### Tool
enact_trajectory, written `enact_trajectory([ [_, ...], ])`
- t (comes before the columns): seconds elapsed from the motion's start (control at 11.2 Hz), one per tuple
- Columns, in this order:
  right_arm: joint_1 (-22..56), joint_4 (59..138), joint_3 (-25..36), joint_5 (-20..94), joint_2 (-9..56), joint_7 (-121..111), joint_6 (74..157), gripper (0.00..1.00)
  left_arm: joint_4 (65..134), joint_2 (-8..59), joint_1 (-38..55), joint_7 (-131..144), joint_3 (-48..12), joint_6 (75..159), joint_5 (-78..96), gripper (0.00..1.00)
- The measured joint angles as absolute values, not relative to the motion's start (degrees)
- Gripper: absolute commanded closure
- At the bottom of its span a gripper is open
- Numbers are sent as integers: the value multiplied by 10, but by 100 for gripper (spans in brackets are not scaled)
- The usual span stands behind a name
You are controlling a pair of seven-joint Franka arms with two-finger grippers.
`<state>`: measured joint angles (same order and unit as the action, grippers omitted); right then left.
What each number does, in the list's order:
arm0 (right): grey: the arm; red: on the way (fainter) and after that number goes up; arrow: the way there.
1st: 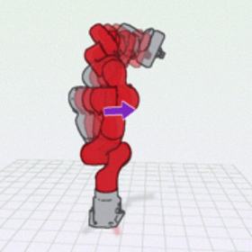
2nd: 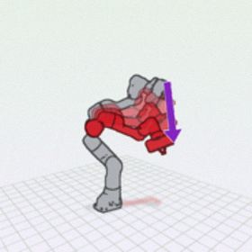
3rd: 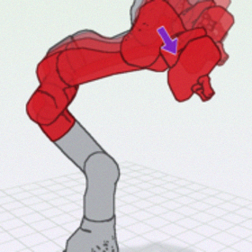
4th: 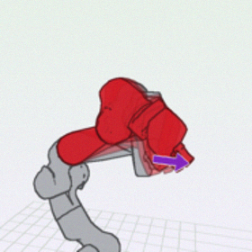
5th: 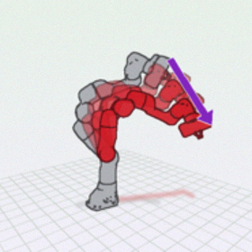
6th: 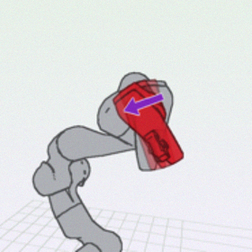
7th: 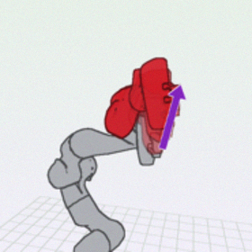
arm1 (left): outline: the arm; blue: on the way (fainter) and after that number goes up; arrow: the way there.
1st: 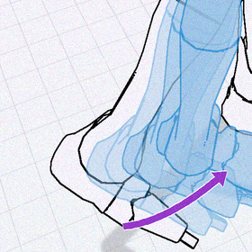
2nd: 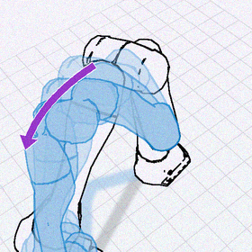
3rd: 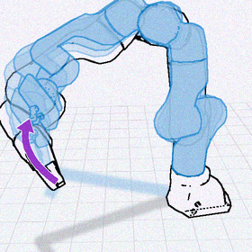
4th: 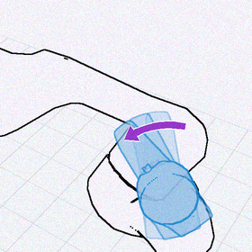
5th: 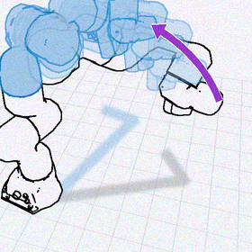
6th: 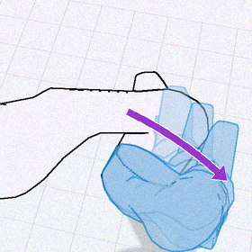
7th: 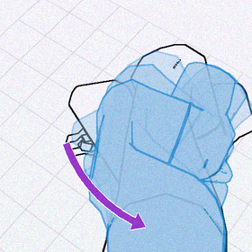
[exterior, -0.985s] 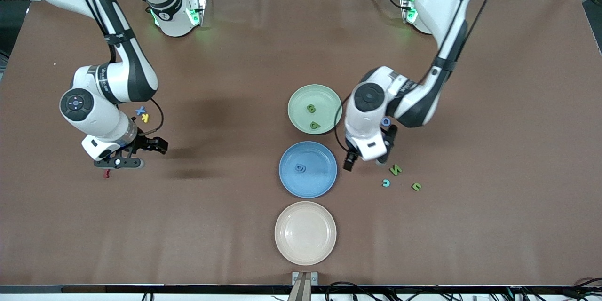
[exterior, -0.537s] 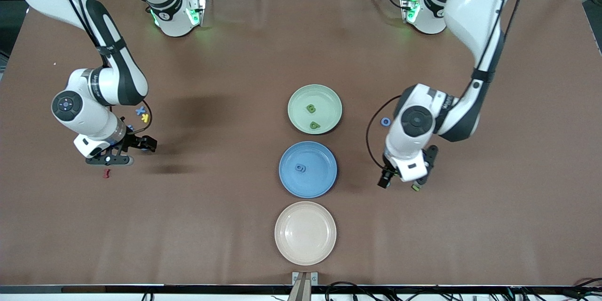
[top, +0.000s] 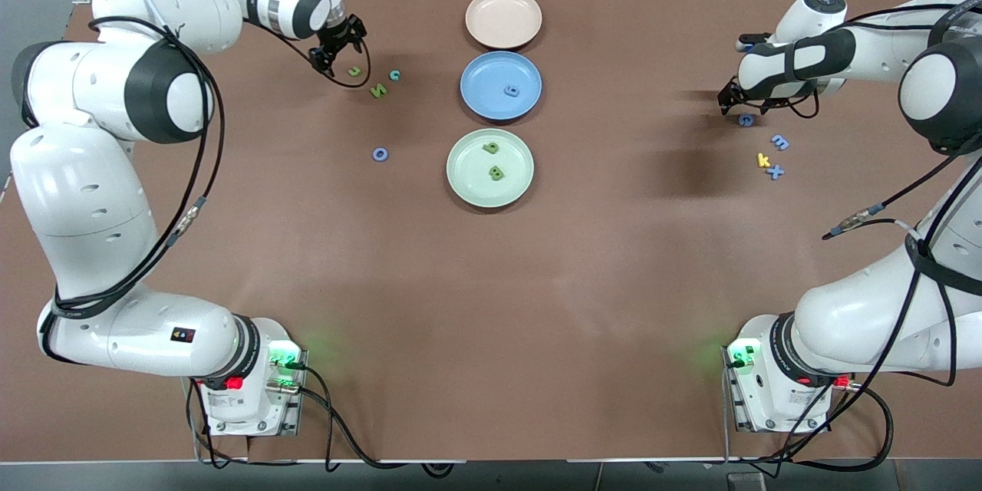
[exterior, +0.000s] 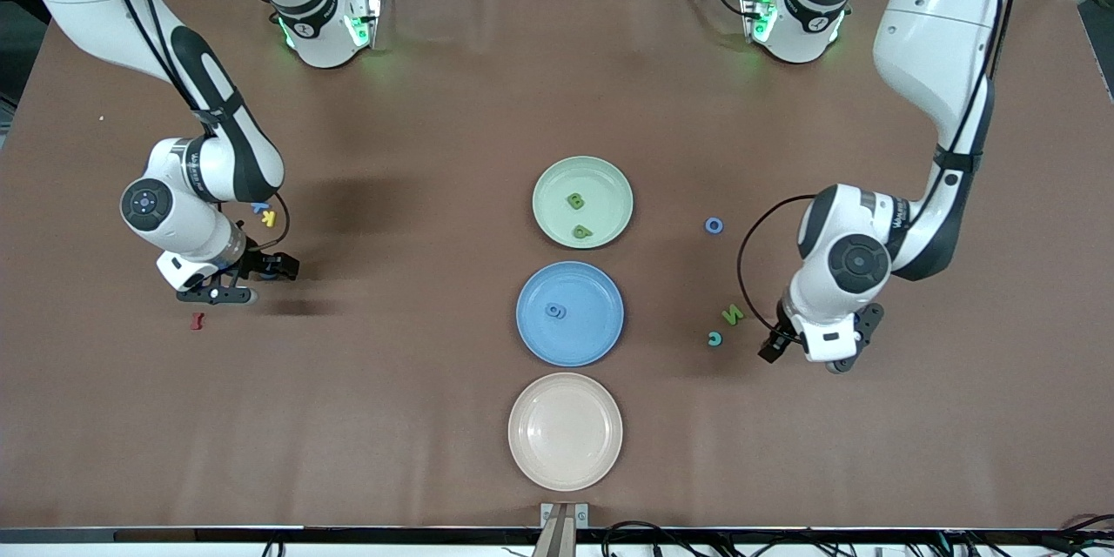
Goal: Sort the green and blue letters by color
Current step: 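Grasp the blue c with the right gripper while the left gripper reaches green u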
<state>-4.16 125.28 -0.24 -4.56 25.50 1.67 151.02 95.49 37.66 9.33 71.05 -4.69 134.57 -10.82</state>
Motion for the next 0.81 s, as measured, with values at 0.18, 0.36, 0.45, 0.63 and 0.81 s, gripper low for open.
enact_trajectory([
  [0.18, -47, 1258, -3, -43, 263, 17, 1522, 16, 954, 384, 78, 665, -47, 1346, -85, 0],
  [0.36, -47, 1262, -3, -37, 266, 17, 1532, 69, 948, 387, 77, 647, -49, 1335, -71, 0],
  [0.45, -47, 1266, -4, -36, 266, 17, 1536, 90, 934, 393, 78, 646, -51, 1314, -70, 0],
  [0.63, -47, 1266, -5, -36, 263, 17, 1539, 100, 901, 413, 79, 645, -52, 1279, -70, 0],
  [0.81, -47, 1267, -5, -35, 256, 17, 1534, 100, 888, 428, 79, 644, -51, 1275, -70, 0],
])
